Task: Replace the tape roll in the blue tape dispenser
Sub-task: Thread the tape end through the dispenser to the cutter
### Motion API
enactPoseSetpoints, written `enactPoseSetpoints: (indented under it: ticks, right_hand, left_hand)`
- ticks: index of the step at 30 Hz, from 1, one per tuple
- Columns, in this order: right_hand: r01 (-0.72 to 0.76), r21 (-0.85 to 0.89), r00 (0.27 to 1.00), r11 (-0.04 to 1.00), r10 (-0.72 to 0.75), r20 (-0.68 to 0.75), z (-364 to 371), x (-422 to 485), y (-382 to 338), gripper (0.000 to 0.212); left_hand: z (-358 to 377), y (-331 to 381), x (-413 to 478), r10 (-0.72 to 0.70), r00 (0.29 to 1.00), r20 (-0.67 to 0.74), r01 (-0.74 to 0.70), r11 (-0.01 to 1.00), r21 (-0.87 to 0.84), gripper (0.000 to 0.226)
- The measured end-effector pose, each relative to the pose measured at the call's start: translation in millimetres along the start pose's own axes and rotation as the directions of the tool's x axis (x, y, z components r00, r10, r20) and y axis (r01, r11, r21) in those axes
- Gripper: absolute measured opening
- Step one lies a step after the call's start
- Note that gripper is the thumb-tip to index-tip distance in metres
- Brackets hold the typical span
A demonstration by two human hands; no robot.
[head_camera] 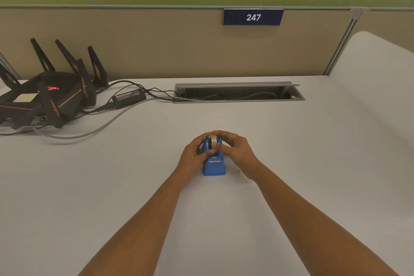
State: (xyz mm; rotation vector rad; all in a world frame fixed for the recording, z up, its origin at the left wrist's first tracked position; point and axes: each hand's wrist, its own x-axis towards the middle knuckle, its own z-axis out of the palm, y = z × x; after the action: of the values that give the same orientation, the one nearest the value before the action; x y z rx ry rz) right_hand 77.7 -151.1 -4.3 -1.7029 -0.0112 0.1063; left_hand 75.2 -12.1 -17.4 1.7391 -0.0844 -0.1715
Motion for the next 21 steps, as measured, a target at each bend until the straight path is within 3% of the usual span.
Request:
enactPoseSetpoints:
  ticks: [14,21]
  right_hand:
    - [0.018,0.016,0.996,1.0,-0.017,-0.09,6.0,1.2,-5.0,0.022]
    - [0.022,-0.016,0.999,1.0,-0.022,-0.032,0.9,2.2,-3.1,0.026]
  left_hand:
    - [0.5,0.2,0.6,0.002,1.0,-0.006,-0.001,1.0,0.021,0.052]
    - [0.5,-1.2,1.4,-0.006,1.0,-0.013,0.006,1.0,0.018,0.053]
